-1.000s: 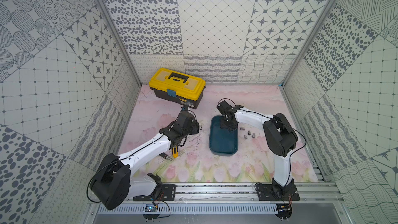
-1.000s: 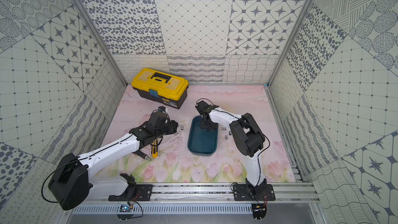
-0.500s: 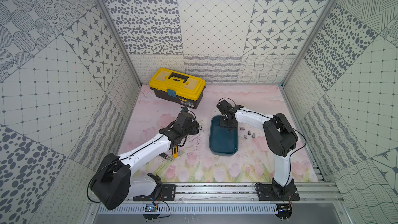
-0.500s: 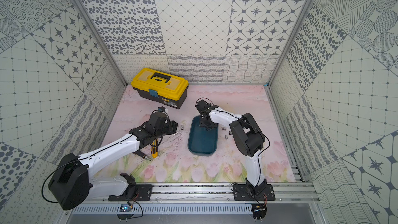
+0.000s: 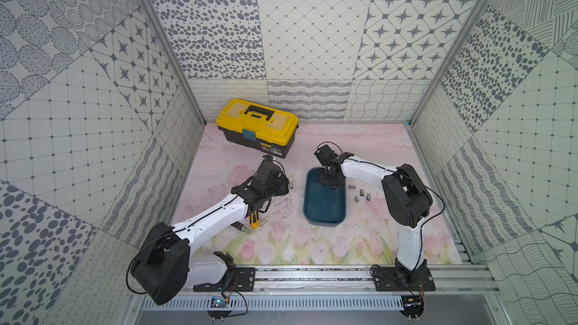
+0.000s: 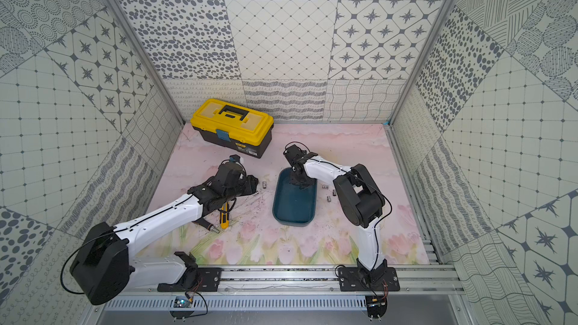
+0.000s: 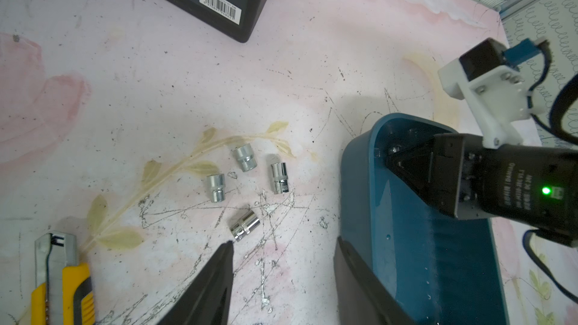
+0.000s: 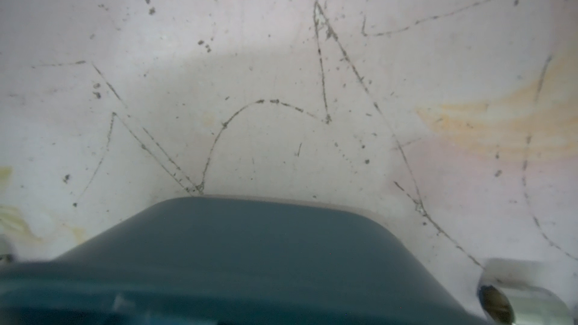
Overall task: Take out the socket from the storage box
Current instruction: Pick up the socket head from the storage box.
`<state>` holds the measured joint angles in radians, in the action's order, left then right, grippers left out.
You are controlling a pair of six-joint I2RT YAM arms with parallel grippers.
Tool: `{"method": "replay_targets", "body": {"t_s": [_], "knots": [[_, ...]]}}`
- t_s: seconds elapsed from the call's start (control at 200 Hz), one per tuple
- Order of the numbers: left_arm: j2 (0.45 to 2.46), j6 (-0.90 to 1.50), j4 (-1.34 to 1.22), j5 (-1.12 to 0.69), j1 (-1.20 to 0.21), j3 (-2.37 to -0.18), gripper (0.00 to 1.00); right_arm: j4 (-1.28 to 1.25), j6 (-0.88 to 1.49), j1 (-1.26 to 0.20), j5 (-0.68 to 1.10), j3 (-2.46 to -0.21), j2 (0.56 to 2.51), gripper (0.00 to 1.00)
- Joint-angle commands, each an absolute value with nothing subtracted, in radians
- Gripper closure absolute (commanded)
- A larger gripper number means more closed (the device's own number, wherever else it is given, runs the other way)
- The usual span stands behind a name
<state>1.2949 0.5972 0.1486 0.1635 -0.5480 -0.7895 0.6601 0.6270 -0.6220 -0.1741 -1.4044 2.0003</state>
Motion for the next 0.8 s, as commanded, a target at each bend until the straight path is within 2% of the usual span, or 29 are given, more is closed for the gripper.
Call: {"method": "replay_targets", "body": {"t_s": [0.0,0.3,0.53,0.795], "knots": [[1.289,0.583,0.133,0.161,-0.545,-0.794,0.44,0.637,0.622,-0.624,-0.156,-1.399,2.001,0.79],[1.290,0.579,0.133,0.161,-0.546,-0.796,0.44,0.636,0.588,-0.626,-0.116,-1.381,1.934,0.83],[1.298,0.575,0.137,0.153,-0.545,-0.812,0.44,0.665,0.554,-0.627,-0.082,-1.340,1.792,0.83],[1.289,0.575,0.144,0.154,-0.546,-0.813,0.44,0.718,0.504,-0.612,-0.123,-1.310,1.624,0.82]]}}
